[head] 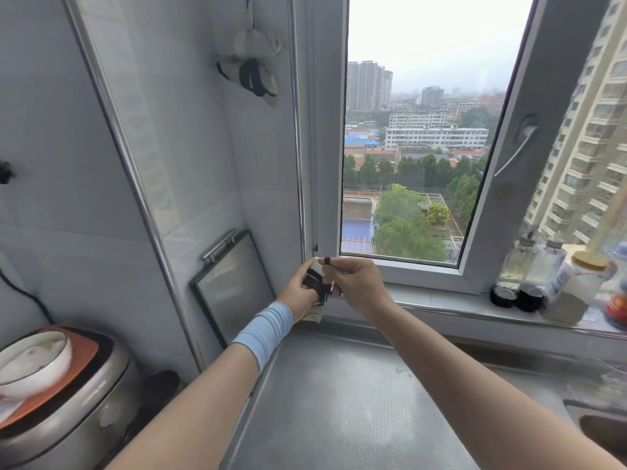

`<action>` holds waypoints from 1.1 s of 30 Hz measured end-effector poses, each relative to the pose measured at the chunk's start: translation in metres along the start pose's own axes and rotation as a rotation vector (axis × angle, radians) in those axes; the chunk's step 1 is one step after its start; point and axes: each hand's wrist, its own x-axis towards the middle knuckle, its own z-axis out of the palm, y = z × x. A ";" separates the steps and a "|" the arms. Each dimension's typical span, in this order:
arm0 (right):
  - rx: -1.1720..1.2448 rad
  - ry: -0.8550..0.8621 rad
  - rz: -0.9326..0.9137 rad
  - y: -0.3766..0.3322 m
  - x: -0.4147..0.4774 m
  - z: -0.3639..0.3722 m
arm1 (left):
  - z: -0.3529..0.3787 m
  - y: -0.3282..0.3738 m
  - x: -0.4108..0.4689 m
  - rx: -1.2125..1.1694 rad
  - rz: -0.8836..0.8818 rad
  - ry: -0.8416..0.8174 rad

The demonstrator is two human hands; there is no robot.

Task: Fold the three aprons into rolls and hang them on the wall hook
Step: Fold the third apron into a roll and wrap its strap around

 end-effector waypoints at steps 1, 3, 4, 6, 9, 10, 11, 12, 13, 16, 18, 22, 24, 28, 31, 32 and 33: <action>-0.054 0.048 0.002 0.004 0.002 0.001 | 0.003 0.000 0.001 0.026 0.007 -0.003; -0.204 0.113 -0.023 0.011 0.004 -0.001 | 0.008 -0.001 0.002 0.061 0.021 -0.001; -0.286 0.132 -0.037 0.015 0.005 -0.002 | 0.010 -0.003 0.004 0.081 0.024 0.003; -0.459 0.152 -0.076 0.019 0.002 -0.003 | 0.014 -0.006 0.005 0.131 0.018 0.017; -0.635 0.083 -0.097 0.025 -0.010 0.000 | 0.018 -0.020 0.005 0.194 -0.036 0.012; -0.661 0.051 -0.072 0.029 -0.014 -0.001 | 0.020 -0.027 0.005 0.220 -0.048 0.010; -0.685 0.025 -0.041 0.035 -0.017 -0.001 | 0.022 -0.035 0.005 0.267 -0.067 0.002; -0.695 0.010 -0.007 0.044 -0.019 -0.002 | 0.024 -0.045 0.006 0.306 -0.088 -0.012; -0.688 0.007 0.031 0.055 -0.023 -0.003 | 0.028 -0.050 0.001 0.319 -0.118 -0.040; -0.665 -0.002 0.113 0.091 -0.039 -0.003 | 0.048 -0.085 -0.009 0.280 -0.226 -0.142; -0.680 -0.040 0.166 0.119 -0.055 -0.003 | 0.064 -0.120 -0.016 0.255 -0.306 -0.185; -0.728 -0.134 0.282 0.181 -0.090 -0.010 | 0.085 -0.169 -0.037 0.194 -0.511 -0.293; -0.713 -0.171 0.341 0.207 -0.108 -0.015 | 0.093 -0.193 -0.045 0.175 -0.552 -0.337; -0.715 -0.264 0.400 0.248 -0.133 -0.022 | 0.104 -0.239 -0.052 0.131 -0.624 -0.371; -0.736 -0.341 0.397 0.269 -0.145 -0.024 | 0.114 -0.257 -0.058 0.099 -0.737 -0.388; -0.744 -0.353 0.391 0.274 -0.148 -0.025 | 0.116 -0.263 -0.058 0.170 -0.707 -0.382; -0.745 -0.353 0.378 0.278 -0.149 -0.026 | 0.118 -0.264 -0.059 0.281 -0.668 -0.378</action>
